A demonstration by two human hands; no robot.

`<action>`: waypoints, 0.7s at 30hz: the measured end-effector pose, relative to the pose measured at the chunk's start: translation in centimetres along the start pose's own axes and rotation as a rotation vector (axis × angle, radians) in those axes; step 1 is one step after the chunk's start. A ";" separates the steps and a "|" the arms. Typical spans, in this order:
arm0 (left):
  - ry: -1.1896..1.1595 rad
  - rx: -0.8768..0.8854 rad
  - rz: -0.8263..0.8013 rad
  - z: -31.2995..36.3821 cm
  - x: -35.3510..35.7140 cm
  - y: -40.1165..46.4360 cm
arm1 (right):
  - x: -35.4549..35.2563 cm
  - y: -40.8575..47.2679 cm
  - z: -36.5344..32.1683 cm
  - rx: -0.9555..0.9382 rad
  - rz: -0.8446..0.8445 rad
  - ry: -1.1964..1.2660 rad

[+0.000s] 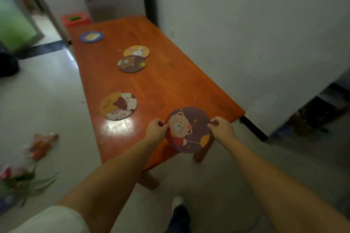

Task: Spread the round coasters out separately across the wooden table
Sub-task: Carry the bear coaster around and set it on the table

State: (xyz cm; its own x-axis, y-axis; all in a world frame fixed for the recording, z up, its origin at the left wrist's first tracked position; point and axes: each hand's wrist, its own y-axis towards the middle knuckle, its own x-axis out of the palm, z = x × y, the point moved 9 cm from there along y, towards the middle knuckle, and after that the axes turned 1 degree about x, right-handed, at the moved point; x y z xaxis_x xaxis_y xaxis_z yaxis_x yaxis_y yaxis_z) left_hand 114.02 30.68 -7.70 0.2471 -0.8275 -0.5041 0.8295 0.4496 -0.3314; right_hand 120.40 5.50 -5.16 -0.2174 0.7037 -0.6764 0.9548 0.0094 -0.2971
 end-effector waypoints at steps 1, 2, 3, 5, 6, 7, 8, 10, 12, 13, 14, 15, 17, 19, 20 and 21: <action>-0.004 -0.016 0.035 -0.5 -0.9 0.7 | 0.9 1.0 -1.2 -0.030 -0.026 -0.021; -0.012 -0.029 0.059 -0.8 -1.5 1.4 | 1.6 2.0 -2.1 -0.052 -0.050 -0.036; -0.024 -0.041 0.075 -1.0 -1.9 2.1 | 2.3 3.0 -2.9 -0.067 -0.072 -0.050; -0.048 -0.065 0.088 -1.3 -2.2 3.7 | 3.3 5.0 -4.0 -0.088 -0.114 -0.082; -0.053 -0.077 0.087 -1.4 -2.1 4.6 | 3.5 5.9 -4.4 -0.094 -0.130 -0.099; -0.054 -0.087 0.079 -1.4 -2.0 5.4 | 3.8 6.8 -4.7 -0.096 -0.141 -0.114; -0.051 -0.097 0.067 -1.5 -1.8 6.0 | 4.0 7.6 -4.9 -0.096 -0.152 -0.129; -0.043 -0.113 0.039 -1.6 -1.4 7.0 | 4.8 9.0 -4.9 -0.081 -0.187 -0.163; -0.031 -0.142 0.027 -2.4 -1.1 7.8 | 6.0 9.9 -4.6 -0.065 -0.232 -0.203; -0.015 -0.161 0.023 -3.0 -1.0 8.1 | 6.6 10.3 -4.5 -0.064 -0.252 -0.229; 0.016 -0.180 0.015 -3.6 -0.9 8.3 | 7.2 10.6 -4.4 -0.065 -0.271 -0.255; 0.062 -0.192 0.001 -4.2 -0.7 8.5 | 7.9 10.9 -4.3 -0.070 -0.294 -0.283; 0.177 -0.190 -0.038 -5.0 -0.5 8.8 | 9.2 11.3 -3.9 -0.074 -0.349 -0.350; 0.277 -0.157 -0.065 -5.2 -0.3 9.1 | 10.1 11.5 -3.2 -0.065 -0.414 -0.410; 0.316 -0.142 -0.077 -5.2 -0.2 9.2 | 10.5 11.6 -2.9 -0.062 -0.445 -0.435; 0.353 -0.130 -0.089 -5.1 -0.1 9.3 | 10.7 11.7 -2.8 -0.065 -0.473 -0.455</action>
State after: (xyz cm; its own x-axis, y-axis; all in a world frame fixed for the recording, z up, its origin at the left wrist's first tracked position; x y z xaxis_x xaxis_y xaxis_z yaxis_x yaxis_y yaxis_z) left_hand 119.18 36.66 -14.77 -0.0297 -0.7089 -0.7047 0.7639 0.4386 -0.4734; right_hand 129.85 15.14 -13.95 -0.6669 0.2423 -0.7047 0.7424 0.2971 -0.6004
